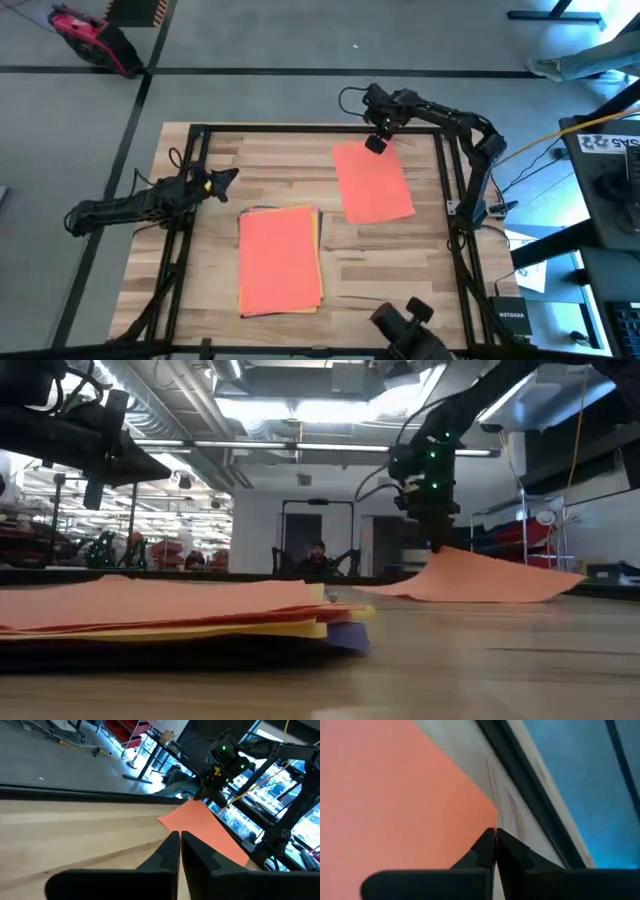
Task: Organize paper
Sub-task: Put all of the orange paper at the top right of the table
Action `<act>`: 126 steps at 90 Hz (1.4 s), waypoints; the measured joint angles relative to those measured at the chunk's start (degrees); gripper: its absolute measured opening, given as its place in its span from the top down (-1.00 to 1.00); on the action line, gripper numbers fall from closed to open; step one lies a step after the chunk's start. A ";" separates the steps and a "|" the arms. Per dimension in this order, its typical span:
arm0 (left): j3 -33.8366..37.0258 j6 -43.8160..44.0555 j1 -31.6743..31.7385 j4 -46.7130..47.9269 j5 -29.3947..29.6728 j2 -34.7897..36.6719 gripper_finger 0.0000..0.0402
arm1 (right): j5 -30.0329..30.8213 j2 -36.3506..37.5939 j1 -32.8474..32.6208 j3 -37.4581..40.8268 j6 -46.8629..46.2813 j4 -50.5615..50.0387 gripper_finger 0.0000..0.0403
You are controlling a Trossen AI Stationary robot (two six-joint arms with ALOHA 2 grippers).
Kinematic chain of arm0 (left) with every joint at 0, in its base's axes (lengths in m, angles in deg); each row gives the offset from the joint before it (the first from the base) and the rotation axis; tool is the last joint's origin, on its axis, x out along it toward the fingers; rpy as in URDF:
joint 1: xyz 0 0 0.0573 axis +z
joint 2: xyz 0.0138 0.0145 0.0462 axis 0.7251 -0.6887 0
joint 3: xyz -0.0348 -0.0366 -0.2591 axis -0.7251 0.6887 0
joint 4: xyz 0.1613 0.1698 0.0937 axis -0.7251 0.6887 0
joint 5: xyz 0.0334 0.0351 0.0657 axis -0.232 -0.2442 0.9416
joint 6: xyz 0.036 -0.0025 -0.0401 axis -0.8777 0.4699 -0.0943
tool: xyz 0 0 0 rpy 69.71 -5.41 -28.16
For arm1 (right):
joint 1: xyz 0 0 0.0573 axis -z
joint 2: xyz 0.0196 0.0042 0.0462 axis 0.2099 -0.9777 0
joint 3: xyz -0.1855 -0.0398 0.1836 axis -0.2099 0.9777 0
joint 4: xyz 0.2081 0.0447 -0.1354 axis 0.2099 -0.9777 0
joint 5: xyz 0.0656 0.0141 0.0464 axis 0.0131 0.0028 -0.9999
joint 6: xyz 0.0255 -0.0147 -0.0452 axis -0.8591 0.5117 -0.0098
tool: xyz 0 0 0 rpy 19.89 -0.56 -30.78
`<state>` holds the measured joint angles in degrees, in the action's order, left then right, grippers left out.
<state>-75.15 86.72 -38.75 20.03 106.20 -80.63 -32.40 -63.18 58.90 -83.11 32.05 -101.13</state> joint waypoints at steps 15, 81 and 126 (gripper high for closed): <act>0.01 0.13 0.00 -0.02 -0.02 -0.02 1.00 | 2.37 0.00 2.85 1.68 -2.23 -0.09 1.00; 0.07 -1.47 0.00 -0.26 -0.02 -0.02 1.00 | 4.32 1.15 10.98 2.30 -5.38 -6.82 0.20; 0.09 -0.38 -0.01 -0.31 -3.58 -0.01 1.00 | -16.42 5.07 -4.58 3.10 -17.37 -7.22 0.93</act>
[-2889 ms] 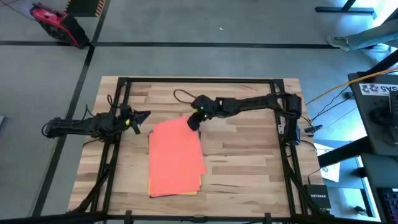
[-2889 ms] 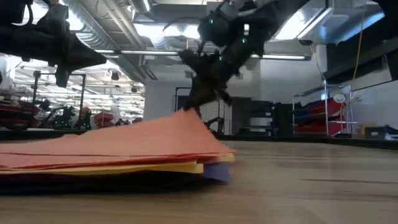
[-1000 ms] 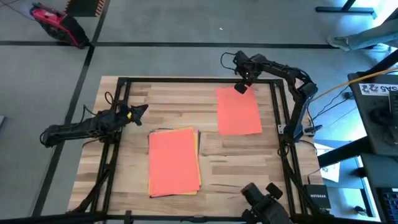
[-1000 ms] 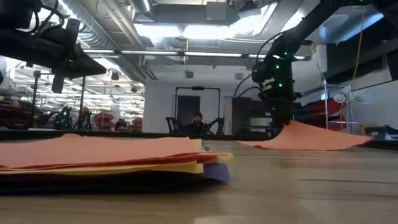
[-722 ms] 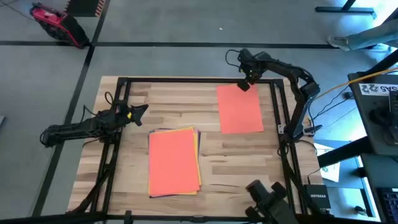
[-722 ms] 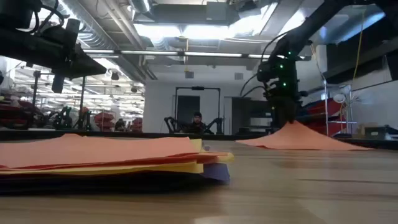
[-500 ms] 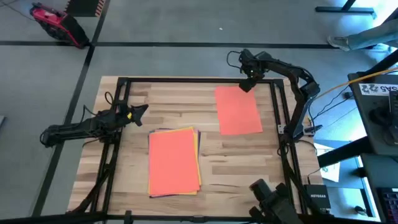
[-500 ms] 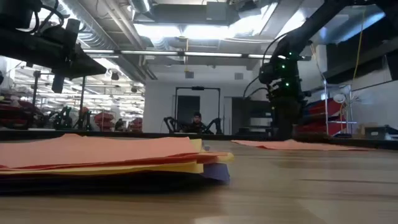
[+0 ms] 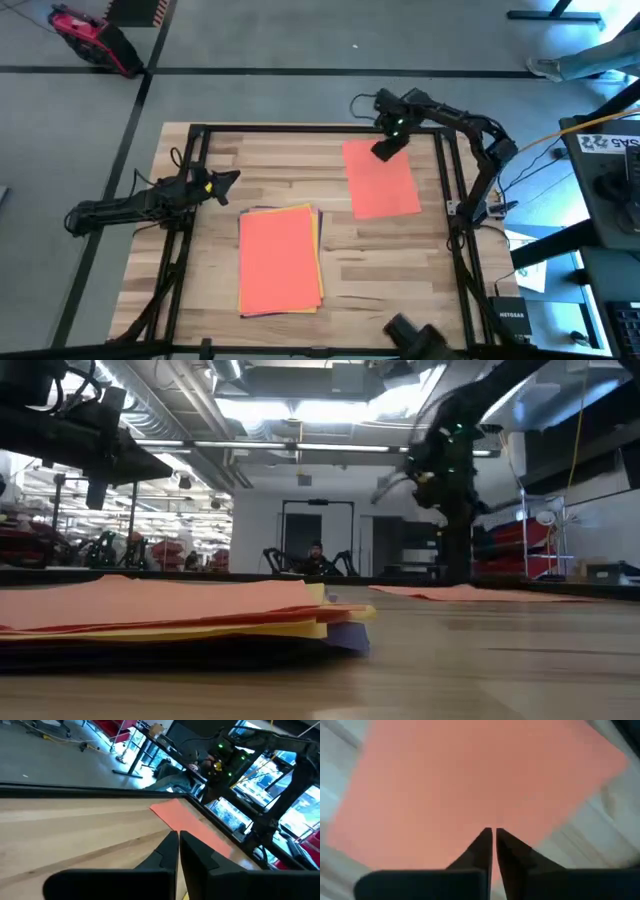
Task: Organize paper
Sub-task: Put all of the orange paper at the top right of the table
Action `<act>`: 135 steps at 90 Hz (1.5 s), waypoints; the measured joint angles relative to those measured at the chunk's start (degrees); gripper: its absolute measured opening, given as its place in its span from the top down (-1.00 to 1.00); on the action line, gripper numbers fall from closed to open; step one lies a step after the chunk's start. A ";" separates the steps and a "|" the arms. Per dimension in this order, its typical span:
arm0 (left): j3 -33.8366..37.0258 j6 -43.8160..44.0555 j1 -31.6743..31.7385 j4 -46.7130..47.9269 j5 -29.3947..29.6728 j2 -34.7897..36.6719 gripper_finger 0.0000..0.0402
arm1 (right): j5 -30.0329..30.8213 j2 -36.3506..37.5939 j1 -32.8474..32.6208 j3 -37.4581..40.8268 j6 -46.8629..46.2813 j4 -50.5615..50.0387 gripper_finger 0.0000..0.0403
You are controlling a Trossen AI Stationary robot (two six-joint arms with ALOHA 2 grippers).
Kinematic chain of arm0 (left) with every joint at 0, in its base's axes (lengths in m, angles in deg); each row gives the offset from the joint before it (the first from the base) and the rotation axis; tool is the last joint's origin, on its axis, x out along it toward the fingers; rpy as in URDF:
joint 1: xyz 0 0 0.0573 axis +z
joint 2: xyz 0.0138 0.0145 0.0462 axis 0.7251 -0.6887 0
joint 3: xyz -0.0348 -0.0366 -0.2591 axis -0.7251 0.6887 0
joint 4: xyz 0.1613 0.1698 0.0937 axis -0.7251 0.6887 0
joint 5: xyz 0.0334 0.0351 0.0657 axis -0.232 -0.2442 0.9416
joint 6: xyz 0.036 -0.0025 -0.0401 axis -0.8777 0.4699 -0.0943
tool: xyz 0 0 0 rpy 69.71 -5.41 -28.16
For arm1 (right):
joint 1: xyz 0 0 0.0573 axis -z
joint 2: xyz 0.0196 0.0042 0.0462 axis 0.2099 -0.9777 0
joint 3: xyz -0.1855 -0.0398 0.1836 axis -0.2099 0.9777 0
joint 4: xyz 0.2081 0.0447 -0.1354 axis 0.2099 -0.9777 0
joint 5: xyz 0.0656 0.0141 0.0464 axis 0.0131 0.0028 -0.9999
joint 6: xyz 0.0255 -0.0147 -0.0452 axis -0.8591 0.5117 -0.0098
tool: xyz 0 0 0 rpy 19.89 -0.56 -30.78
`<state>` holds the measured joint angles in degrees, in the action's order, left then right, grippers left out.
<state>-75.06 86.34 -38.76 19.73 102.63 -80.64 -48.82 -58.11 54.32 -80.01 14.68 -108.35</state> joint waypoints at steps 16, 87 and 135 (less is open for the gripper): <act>0.12 0.66 0.01 -0.89 -1.64 -0.06 1.00 | 0.28 0.11 -7.17 5.35 -12.04 12.55 0.99; -3.88 -4.34 2.27 -21.18 -12.25 -21.17 1.00 | 9.04 35.09 -22.80 41.77 -24.99 56.43 0.99; -12.41 -1.74 6.69 -22.73 -15.76 -40.44 1.00 | 18.42 17.22 -22.67 41.95 -23.67 46.07 1.00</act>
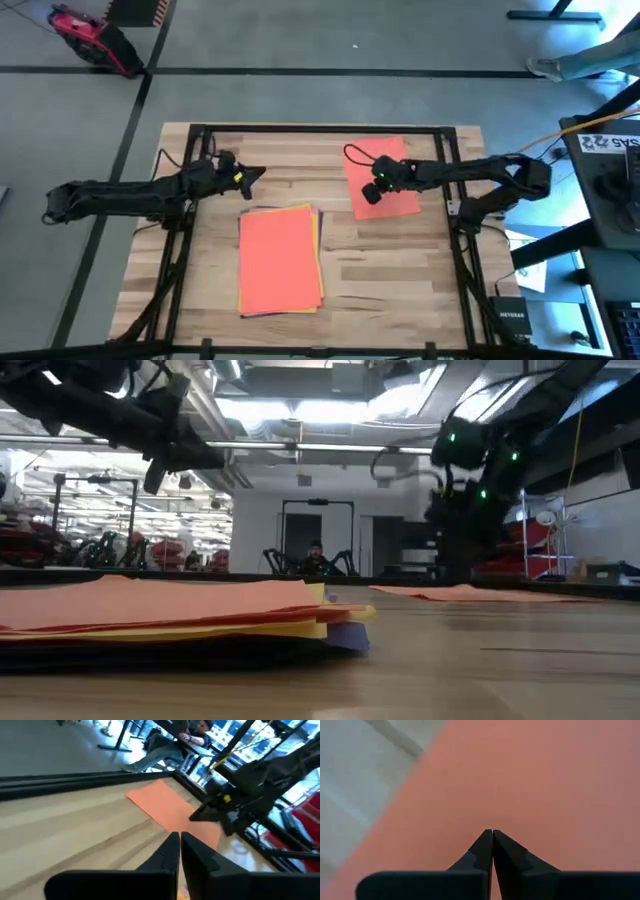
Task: Organize paper
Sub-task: Put all of the orange paper at the top right of the table
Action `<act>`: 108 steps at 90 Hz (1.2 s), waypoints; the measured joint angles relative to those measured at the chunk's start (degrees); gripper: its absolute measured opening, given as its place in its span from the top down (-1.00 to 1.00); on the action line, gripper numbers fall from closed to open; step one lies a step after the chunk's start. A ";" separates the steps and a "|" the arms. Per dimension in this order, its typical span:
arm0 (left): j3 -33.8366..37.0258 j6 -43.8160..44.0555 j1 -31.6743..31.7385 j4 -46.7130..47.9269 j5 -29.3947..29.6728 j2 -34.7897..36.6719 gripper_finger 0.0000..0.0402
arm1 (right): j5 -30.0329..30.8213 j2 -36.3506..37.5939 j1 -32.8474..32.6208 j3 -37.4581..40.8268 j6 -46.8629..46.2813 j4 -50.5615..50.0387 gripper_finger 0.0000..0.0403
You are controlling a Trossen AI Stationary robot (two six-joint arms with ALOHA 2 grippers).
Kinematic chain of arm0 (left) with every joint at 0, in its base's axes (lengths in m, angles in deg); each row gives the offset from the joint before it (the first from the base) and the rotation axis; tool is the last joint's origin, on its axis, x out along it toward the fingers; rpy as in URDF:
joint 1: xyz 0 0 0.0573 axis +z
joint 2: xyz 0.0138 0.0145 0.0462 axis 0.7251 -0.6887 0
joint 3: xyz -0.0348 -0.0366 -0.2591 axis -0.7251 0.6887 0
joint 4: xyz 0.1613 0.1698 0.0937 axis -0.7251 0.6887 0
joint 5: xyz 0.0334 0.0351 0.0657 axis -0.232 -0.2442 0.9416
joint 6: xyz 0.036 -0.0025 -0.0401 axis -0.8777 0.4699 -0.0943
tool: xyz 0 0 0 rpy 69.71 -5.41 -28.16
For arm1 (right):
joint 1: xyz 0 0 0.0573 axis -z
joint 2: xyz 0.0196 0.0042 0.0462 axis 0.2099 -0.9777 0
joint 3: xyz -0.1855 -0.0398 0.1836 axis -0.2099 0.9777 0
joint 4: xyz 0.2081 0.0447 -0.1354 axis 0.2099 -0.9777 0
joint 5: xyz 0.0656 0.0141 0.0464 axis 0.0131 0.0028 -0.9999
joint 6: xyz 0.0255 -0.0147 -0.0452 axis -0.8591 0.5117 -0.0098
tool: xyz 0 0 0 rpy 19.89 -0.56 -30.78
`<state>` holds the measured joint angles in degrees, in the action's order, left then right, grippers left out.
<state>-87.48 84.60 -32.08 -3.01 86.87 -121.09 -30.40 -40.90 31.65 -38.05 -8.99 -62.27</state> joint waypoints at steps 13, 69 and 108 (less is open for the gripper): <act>0.02 0.14 -0.03 -0.35 -1.63 -0.74 1.00 | 0.58 -2.55 -0.02 -0.09 -3.15 -1.08 1.00; 0.07 -0.83 0.02 0.69 -2.08 -1.29 1.00 | 5.50 -2.76 -0.02 -0.17 -13.36 -6.24 1.00; 0.07 2.05 0.02 0.78 -3.80 -1.29 1.00 | -3.08 10.30 0.04 0.13 -13.25 -2.67 1.00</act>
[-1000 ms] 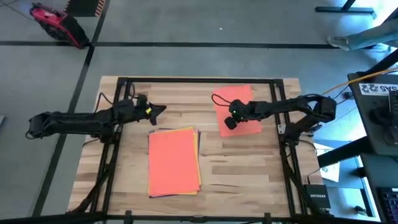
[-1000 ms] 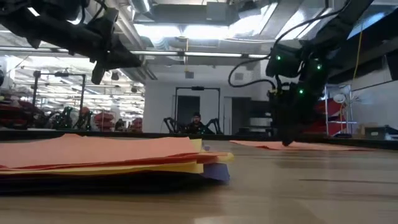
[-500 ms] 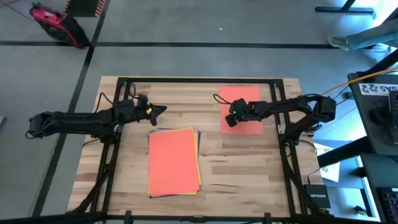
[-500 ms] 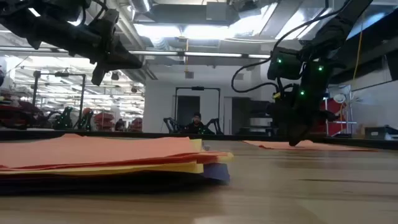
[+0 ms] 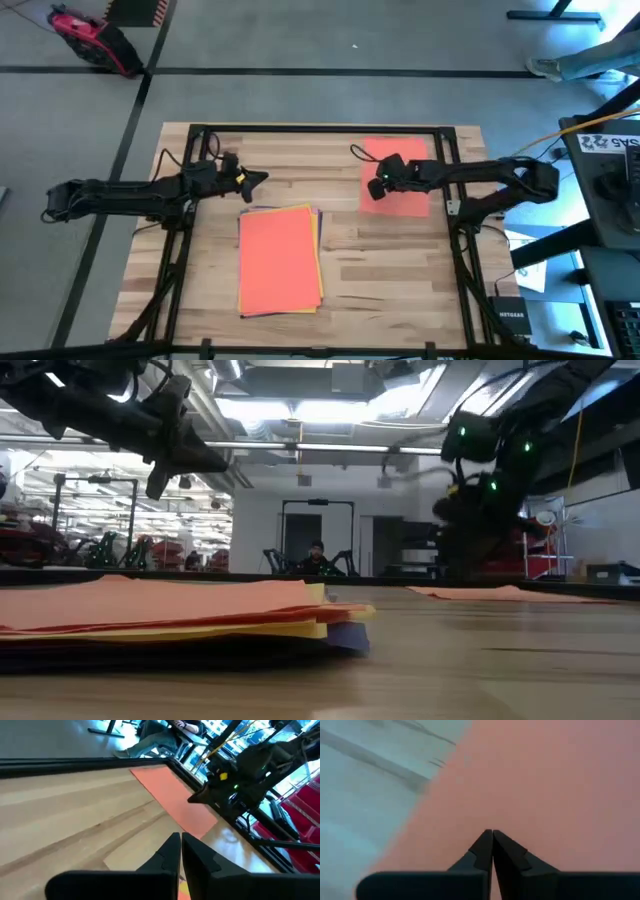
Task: Organize paper
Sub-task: Put all of the orange paper at the top right of the table
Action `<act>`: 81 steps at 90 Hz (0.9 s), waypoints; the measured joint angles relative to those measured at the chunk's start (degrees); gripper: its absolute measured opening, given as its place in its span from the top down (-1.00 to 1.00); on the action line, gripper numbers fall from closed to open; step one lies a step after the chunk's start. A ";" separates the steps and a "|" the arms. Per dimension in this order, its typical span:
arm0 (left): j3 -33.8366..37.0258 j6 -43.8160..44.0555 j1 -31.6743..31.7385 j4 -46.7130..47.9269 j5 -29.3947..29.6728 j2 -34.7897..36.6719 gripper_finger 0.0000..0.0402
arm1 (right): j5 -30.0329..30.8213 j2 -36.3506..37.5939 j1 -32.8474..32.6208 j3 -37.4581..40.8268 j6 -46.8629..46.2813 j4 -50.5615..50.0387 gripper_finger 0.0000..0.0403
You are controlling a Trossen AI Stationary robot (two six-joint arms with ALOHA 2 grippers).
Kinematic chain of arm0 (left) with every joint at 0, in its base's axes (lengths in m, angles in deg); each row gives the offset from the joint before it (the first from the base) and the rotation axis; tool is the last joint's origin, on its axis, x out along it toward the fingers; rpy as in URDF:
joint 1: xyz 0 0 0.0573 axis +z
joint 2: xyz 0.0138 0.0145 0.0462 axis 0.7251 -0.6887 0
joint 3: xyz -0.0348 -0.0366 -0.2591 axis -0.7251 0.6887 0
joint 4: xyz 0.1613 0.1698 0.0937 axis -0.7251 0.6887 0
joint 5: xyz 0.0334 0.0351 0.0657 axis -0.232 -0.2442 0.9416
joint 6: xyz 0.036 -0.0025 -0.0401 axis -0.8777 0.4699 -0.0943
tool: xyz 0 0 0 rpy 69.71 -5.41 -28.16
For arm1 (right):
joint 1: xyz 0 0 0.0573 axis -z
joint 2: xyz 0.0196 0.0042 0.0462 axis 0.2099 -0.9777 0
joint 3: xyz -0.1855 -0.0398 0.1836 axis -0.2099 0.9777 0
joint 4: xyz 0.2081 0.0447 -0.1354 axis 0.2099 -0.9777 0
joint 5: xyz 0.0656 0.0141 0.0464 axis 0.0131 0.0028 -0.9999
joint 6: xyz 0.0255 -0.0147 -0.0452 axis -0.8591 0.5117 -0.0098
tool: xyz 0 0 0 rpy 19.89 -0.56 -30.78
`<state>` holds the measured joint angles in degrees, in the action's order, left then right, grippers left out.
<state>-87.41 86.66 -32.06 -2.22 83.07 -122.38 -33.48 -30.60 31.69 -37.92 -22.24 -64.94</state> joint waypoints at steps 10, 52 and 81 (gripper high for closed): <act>0.00 0.11 0.00 0.14 -0.23 0.00 1.00 | -14.08 1.03 -0.45 -0.13 -1.36 12.24 0.96; 0.02 1.71 -0.02 4.74 -8.78 0.00 1.00 | -25.83 -16.00 -9.22 -11.99 -4.91 24.36 0.66; 0.04 0.72 -0.02 4.97 -10.15 0.05 1.00 | -24.74 -33.89 -14.47 -30.14 16.04 20.63 0.97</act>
<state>-87.37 87.38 -32.08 2.75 72.92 -122.33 -58.22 -64.49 17.21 -68.06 -6.20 -44.31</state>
